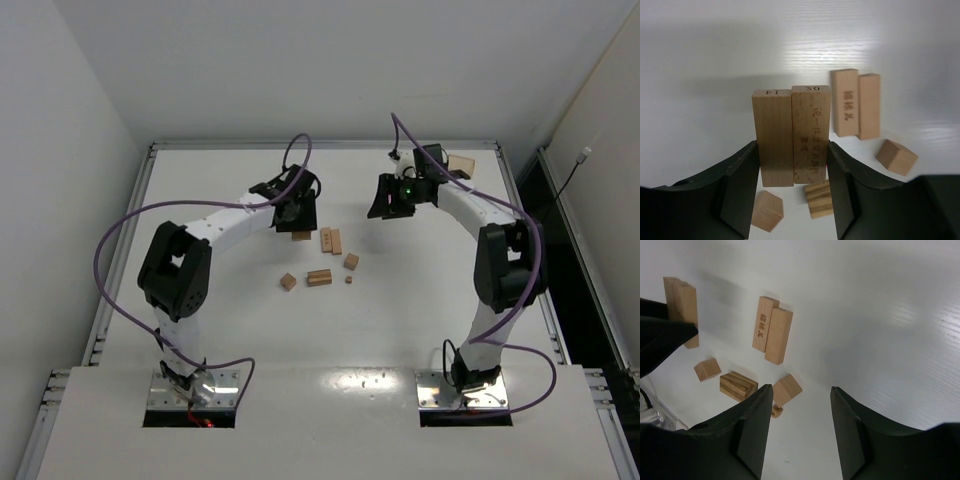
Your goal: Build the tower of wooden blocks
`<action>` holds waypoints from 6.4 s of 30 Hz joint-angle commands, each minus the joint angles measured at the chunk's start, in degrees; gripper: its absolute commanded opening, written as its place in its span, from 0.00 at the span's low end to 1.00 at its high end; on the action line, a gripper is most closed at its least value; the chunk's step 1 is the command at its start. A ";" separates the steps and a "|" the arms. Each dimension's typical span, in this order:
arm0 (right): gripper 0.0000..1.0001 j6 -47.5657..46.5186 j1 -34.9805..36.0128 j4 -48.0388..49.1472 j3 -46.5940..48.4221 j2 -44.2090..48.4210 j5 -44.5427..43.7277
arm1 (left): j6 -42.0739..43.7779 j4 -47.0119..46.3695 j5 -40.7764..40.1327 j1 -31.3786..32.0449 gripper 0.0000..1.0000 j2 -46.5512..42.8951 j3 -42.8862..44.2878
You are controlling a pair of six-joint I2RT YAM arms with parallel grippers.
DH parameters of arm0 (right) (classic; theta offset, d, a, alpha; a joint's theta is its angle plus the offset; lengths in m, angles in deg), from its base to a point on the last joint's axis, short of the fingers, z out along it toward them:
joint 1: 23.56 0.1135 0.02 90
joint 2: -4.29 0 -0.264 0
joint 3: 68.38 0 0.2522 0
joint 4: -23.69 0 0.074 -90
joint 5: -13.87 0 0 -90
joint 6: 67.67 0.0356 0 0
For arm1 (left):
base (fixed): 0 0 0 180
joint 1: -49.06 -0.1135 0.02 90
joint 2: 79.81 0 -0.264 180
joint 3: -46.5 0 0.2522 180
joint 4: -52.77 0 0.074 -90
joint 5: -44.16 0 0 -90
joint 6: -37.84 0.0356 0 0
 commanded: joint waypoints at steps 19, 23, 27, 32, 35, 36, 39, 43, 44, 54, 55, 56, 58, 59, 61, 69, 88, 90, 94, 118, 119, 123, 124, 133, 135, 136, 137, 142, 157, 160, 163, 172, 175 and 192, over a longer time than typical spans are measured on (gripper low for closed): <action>0.47 1.99 0.30 0.67 -1.03 4.83 -3.35 | -5.54 3.25 0.22 5.51 0.00 5.89 7.39; 0.47 1.99 -0.22 0.14 -1.55 4.83 -3.35 | -5.54 3.87 0.22 6.04 0.00 7.57 8.71; 0.47 1.99 -0.23 0.14 -1.55 4.83 -3.35 | -6.07 3.87 0.22 6.56 0.00 9.32 10.64; 0.47 1.99 -0.23 0.14 -1.55 4.83 -3.35 | -7.12 3.87 -0.40 7.18 0.00 10.99 11.88; 0.47 1.99 -0.23 0.14 -1.55 4.30 -3.35 | -7.65 3.87 -0.92 7.80 0.00 12.22 13.97; 0.47 1.99 -0.23 0.14 -2.08 4.30 -3.35 | -7.65 3.87 -0.93 8.32 0.00 12.23 13.98; 0.47 1.99 -0.23 0.14 -2.08 4.30 -3.35 | -7.65 3.87 -1.45 8.33 0.00 12.84 15.65; 0.47 1.99 -0.23 -0.39 -2.08 4.30 -3.35 | -7.65 3.87 -1.45 8.85 0.00 13.46 15.65; 0.47 1.99 -0.23 -0.39 -2.08 4.30 -3.35 | -7.65 3.87 -1.45 8.85 0.00 13.98 15.65; 0.47 1.99 -0.75 -0.39 -2.08 3.78 -3.35 | -7.65 3.87 -1.98 8.85 0.00 15.74 16.71; 0.47 1.99 -0.75 -0.39 -2.08 3.77 -3.35 | -7.65 3.87 -1.98 9.38 0.00 15.74 16.71; 0.47 1.99 -1.28 -0.39 -2.08 3.77 -3.35 | -7.65 3.87 -1.98 9.38 0.00 15.74 16.71; 0.47 1.99 -1.28 -0.39 -2.08 3.77 -2.83 | -8.18 3.87 -1.98 9.38 0.00 16.36 16.71; 0.47 1.99 -1.28 -0.91 -2.08 3.77 -2.83 | -8.18 3.87 -1.98 9.38 0.00 16.36 17.23; 0.47 1.99 -1.81 -0.91 -2.08 3.77 -2.83 | -8.18 3.87 -1.98 9.38 0.00 16.97 17.24; 0.47 1.46 -1.81 -1.44 -2.08 3.25 -2.30 | -8.18 3.87 -1.98 9.91 0.00 17.50 17.76; 0.47 1.46 -2.34 -1.97 -1.03 2.19 -0.72 | -7.65 3.34 -2.07 9.91 0.57 18.64 16.62; 0.47 1.46 -2.34 -1.97 -1.03 1.67 -0.72 | -7.65 2.82 -2.07 9.91 0.62 18.64 16.62; 0.47 1.46 -2.34 -1.97 -1.03 1.66 -0.72 | -7.65 2.81 -2.07 9.91 0.70 18.64 16.62; 0.47 0.93 -2.86 -1.97 -1.03 1.66 -0.10 | -5.02 1.67 -3.74 9.91 0.76 22.42 19.61; 0.47 0.93 -2.86 -1.97 -1.03 1.66 -0.10 | -5.02 1.67 -4.26 9.91 0.74 22.42 19.61; 0.47 0.93 -3.39 -1.97 -1.03 1.14 -0.10 | -5.02 1.67 -4.27 9.91 0.64 22.95 19.61; 0.47 0.93 -3.39 -1.97 -1.03 1.14 -0.10 | -5.02 1.67 -4.88 9.91 0.62 22.95 19.61; 0.47 0.93 -3.39 -1.97 -0.50 0.61 0.51 | -4.49 1.67 -6.11 8.33 0.39 24.00 20.14; 0.47 0.93 -3.39 -1.97 -0.50 0.61 0.51 | -4.49 1.67 -6.64 8.33 0.29 24.00 20.14; 0.47 0.93 -3.39 -1.97 -0.50 0.61 0.51 | -4.49 1.67 -6.64 8.33 0.29 24.00 20.14; 0.47 0.93 -3.39 -1.97 -0.50 0.61 0.51 | -4.49 1.67 -6.64 8.33 0.31 24.00 20.14; 0.47 0.93 -3.39 -1.97 -0.50 0.61 1.04 | -4.49 1.67 -6.11 8.33 0.87 24.00 20.14; 0.47 -2.06 -2.25 -0.48 -2.60 5.17 -2.82 | -1.15 0.09 -7.34 8.33 0.94 14.17 16.45; 0.47 -2.58 -2.25 0.67 -3.93 7.11 -3.35 | -0.44 -0.61 -7.34 8.85 0.94 11.36 16.45; 0.47 -3.20 -2.25 -0.48 -4.46 7.11 -3.88 | 0.79 -1.14 -7.34 10.08 0.94 8.64 15.92; 0.45 -7.92 -1.64 0.05 -6.13 11.15 -4.49 | 5.44 -2.28 -12.43 11.84 0.99 -2.18 15.22; 0.41 -15.13 0.56 -1.52 -5.51 13.61 -3.09 | 8.68 -2.28 -17.70 11.84 0.99 -6.91 12.06; 0.47 -44.86 25.43 -4.78 -20.54 23.48 -9.94 | 10.71 0.09 3.54 -28.23 0.99 -24.77 -6.31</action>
